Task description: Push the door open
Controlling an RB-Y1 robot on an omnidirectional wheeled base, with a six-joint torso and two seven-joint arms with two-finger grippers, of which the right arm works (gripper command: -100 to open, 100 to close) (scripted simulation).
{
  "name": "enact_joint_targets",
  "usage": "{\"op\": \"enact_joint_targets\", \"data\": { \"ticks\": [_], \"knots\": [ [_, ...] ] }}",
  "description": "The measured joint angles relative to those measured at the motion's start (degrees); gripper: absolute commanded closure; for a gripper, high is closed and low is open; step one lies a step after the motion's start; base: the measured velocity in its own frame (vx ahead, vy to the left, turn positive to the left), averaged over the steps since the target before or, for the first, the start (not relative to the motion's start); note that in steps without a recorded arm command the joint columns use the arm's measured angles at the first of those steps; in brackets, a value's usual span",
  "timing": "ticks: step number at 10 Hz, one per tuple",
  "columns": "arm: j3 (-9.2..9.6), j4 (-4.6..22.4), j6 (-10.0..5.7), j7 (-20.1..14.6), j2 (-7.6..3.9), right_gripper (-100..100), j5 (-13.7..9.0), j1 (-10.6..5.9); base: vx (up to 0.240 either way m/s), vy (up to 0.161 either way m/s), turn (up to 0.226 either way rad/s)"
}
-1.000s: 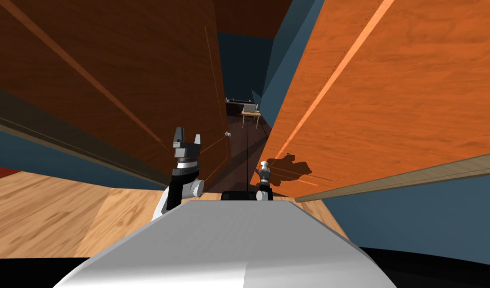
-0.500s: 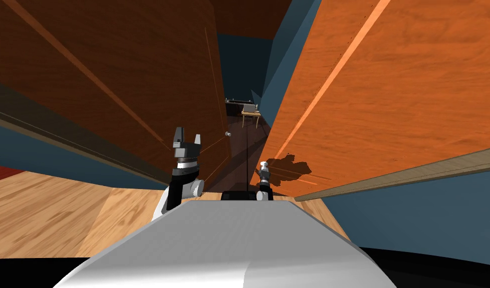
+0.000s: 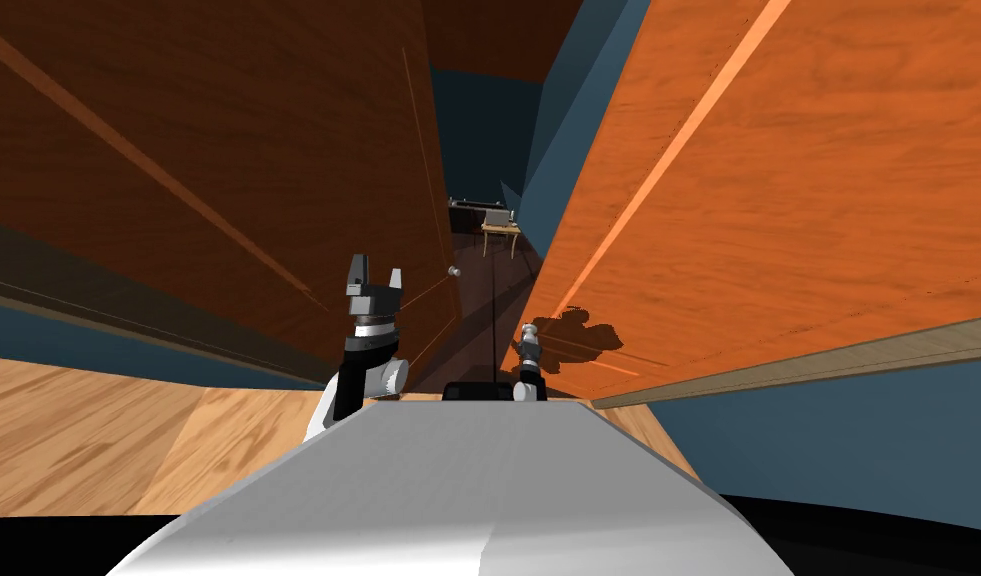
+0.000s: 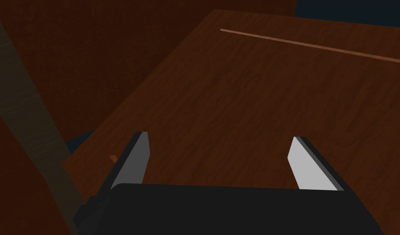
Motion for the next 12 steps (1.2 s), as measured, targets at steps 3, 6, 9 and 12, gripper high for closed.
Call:
{"op": "enact_joint_targets", "data": {
  "ticks": [3, 6, 9, 12],
  "knots": [
    [-1.05, 0.45, -0.61, 0.63, 0.76, 100, -0.5, -0.5, 0.185, -0.017, -0.06],
    [-2.7, 0.72, -1.36, 1.83, 1.74, 100, -1.3, -0.65, 0.21, -0.009, -0.056],
    [-4.49, 1.06, -1.98, 3.1, 2.66, 100, -2.18, -1.2, 0.199, -0.006, -0.083],
    [-6.47, 2.26, -3.25, 4.08, 4.07, 100, -3.12, -1.84, 0.208, -0.001, -0.086]
  ]
}}
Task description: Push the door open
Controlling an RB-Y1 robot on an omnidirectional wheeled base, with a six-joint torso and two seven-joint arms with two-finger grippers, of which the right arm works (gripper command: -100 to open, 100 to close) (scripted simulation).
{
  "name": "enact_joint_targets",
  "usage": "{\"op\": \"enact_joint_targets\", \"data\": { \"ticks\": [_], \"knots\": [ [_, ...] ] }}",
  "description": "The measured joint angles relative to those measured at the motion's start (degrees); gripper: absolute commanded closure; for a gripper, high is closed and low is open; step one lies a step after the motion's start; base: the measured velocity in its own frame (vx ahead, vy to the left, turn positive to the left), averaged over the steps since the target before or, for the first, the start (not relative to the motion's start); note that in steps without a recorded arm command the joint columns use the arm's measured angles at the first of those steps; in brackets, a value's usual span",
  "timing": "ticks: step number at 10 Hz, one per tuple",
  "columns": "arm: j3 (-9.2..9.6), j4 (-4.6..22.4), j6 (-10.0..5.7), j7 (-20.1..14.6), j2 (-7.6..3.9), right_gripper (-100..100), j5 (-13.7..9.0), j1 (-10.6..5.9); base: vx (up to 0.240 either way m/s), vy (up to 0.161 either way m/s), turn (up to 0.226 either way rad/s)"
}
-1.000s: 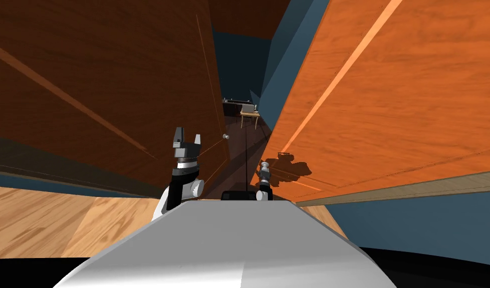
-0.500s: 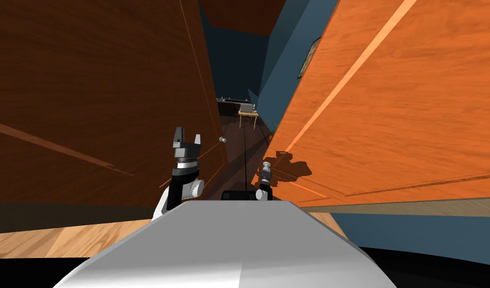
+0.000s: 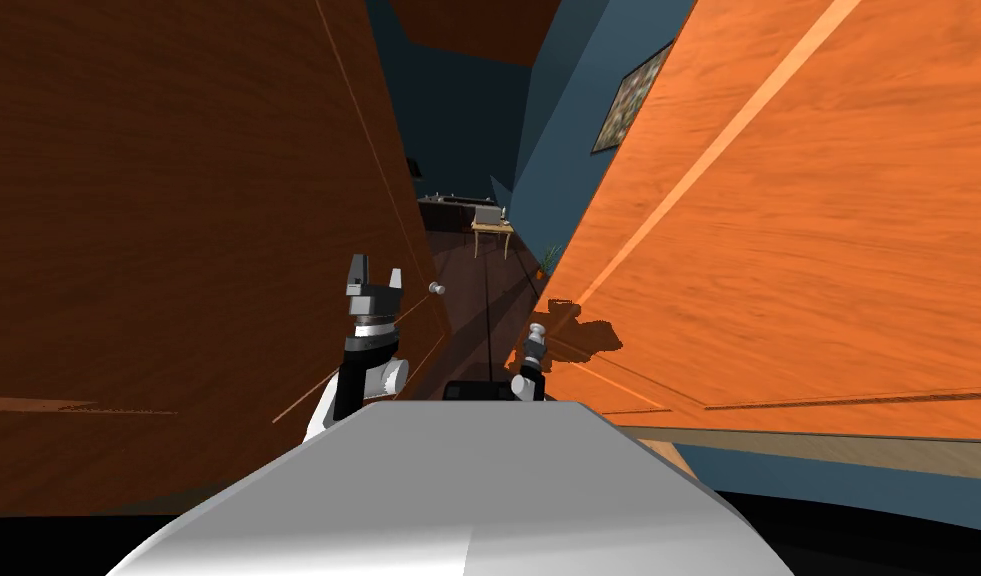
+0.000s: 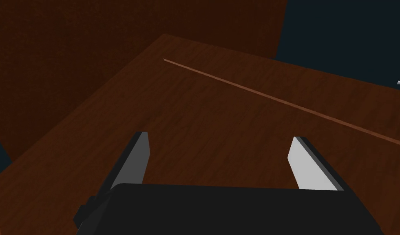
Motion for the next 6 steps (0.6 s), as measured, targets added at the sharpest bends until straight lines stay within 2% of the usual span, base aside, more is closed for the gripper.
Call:
{"op": "enact_joint_targets", "data": {
  "ticks": [1, 3, 5, 6],
  "knots": [
    [-0.55, 0.22, -0.52, 0.4, 0.55, 100, -0.17, -0.05, 0.192, 0.012, -0.065],
    [-2.01, 2.46, -1.49, 0.44, 1.22, 100, -0.84, -1.57, 0.188, -0.018, -0.066],
    [-2.96, 1.11, -1.73, 1.56, 1.91, 100, -1.33, -0.62, 0.193, -0.007, -0.076],
    [-3.54, 1.08, -1.73, 2.04, 2.2, 100, -1.66, -0.7, 0.201, 0.001, -0.053]
  ]
}}
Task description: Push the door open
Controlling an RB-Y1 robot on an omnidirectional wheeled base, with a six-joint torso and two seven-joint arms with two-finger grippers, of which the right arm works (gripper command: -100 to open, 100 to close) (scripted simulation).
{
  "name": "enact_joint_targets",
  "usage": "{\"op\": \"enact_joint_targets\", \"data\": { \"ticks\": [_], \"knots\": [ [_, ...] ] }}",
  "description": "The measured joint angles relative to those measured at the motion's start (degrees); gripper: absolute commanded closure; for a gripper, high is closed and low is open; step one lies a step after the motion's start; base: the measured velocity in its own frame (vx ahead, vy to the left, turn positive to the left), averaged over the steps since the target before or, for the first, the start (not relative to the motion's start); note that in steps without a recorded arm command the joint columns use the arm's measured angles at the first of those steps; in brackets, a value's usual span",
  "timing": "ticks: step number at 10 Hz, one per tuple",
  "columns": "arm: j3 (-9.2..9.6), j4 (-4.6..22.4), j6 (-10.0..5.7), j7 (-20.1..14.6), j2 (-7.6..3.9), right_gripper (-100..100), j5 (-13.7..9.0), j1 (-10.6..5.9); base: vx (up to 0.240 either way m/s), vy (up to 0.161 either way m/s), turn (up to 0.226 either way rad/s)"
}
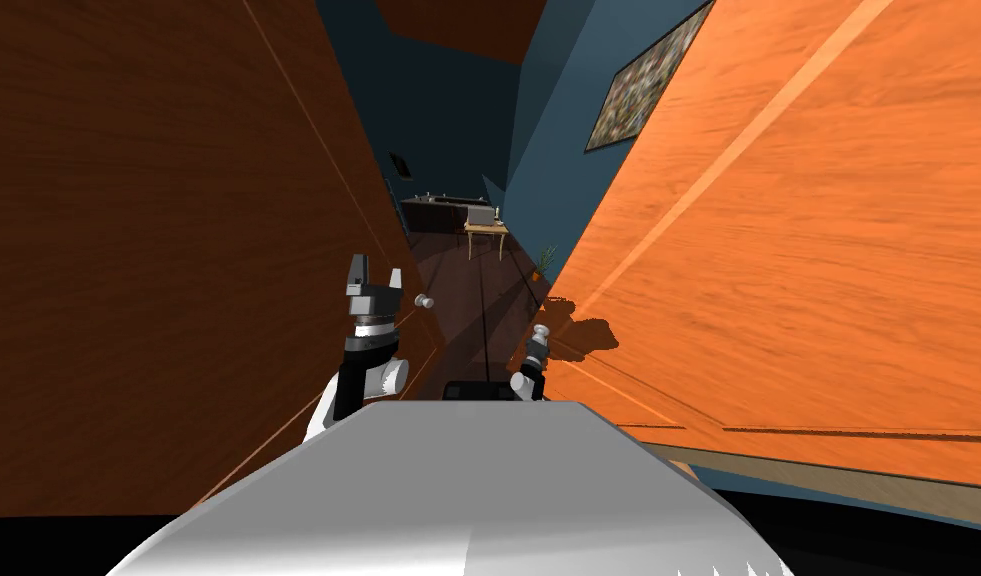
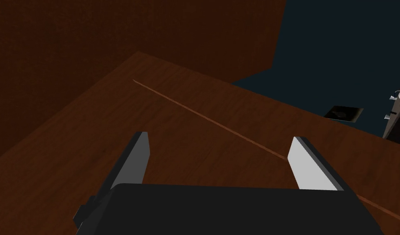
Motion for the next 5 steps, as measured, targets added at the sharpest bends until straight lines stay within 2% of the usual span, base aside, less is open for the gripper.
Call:
{"op": "enact_joint_targets", "data": {
  "ticks": [2, 3, 5],
  "knots": [
    [-1.05, 1.21, -0.95, 0.17, 0.54, 100, -0.38, -0.55, 0.214, 0.015, -0.066],
    [-1.56, 1.32, -1.37, 0.36, 0.81, 100, -0.59, -0.5, 0.092, 0.001, -0.028],
    [-2.03, 0.84, -1.42, 0.74, 0.54, 100, -1.02, -0.19, 0.15, -0.004, -0.049]
  ]
}}
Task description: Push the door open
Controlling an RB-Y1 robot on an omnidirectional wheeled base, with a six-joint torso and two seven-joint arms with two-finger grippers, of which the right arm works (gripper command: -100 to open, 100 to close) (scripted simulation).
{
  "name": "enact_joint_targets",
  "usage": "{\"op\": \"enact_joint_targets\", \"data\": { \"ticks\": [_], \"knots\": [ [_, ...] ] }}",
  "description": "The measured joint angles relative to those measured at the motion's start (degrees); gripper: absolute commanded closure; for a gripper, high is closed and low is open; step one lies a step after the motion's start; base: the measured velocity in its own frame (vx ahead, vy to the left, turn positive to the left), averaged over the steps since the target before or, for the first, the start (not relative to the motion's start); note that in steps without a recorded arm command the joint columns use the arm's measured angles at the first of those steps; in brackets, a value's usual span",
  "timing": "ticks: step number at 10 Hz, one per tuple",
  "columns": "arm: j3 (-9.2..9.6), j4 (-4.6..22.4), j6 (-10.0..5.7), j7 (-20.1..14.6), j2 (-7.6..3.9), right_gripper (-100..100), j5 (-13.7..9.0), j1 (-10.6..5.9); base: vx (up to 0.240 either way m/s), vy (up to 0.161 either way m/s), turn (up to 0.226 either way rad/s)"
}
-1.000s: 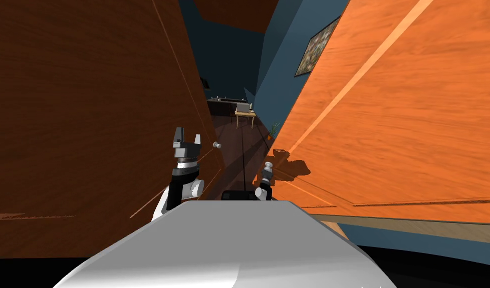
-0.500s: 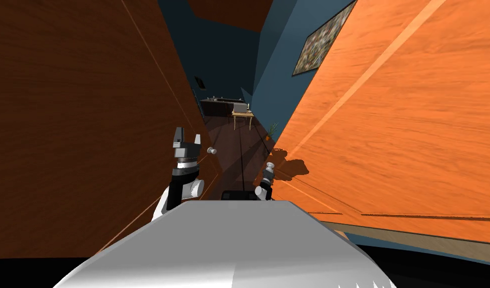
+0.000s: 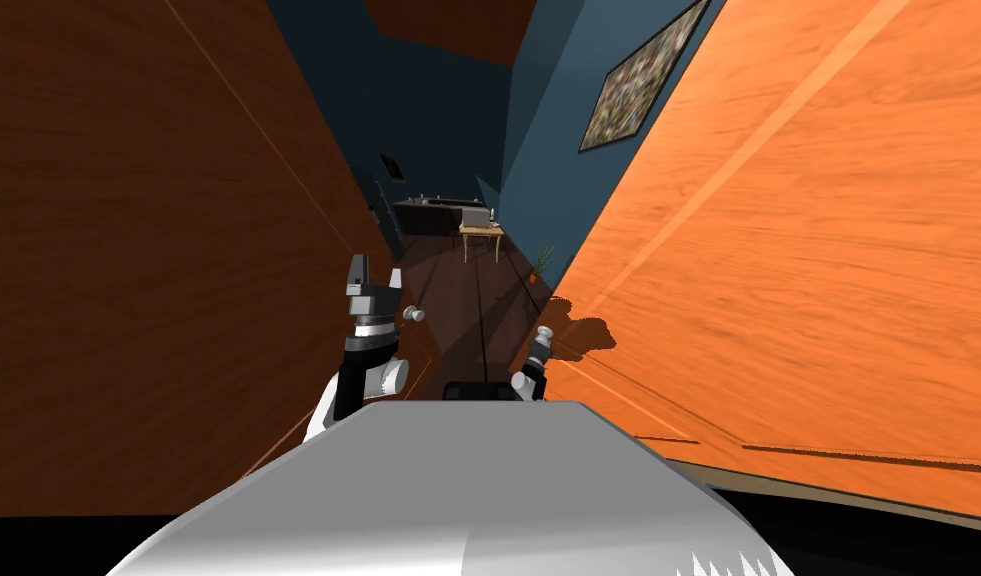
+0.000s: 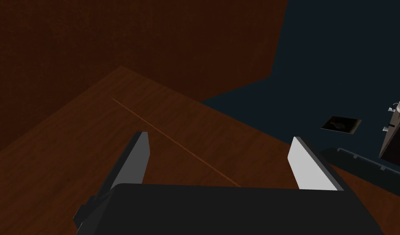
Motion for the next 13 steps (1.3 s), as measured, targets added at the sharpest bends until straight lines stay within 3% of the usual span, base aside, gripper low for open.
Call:
{"op": "enact_joint_targets", "data": {
  "ticks": [3, 5, 6, 9, 11, 12, 13],
  "knots": [
    [-1.28, 1.06, -0.55, 0.08, -0.58, 100, -1.08, -0.54, 0.177, -0.03, -0.045],
    [-2.46, 0.3, -0.5, 0.99, -0.73, 100, -2.09, -0.45, 0.218, -0.045, -0.055],
    [-2.88, 1.93, -1.41, 0.38, -0.84, 100, -2.26, -1.31, 0.195, -0.024, -0.047],
    [-4.67, 0.71, -1.95, 1.01, -0.75, 100, -3.66, -0.58, 0.161, -0.013, -0.054],
    [-5.88, 0.34, -1.34, 0.95, -0.91, 100, -2.92, -0.42, 0.124, 0.028, -0.085],
    [-7.06, 0.62, -0.44, 0.56, -1.15, 100, -2.26, -0.51, 0.1, 0.007, -0.049],
    [-7.59, 1.76, -0.53, -0.3, -1.45, 100, -1.87, -1.06, 0.087, 0.01, -0.069]
  ]
}}
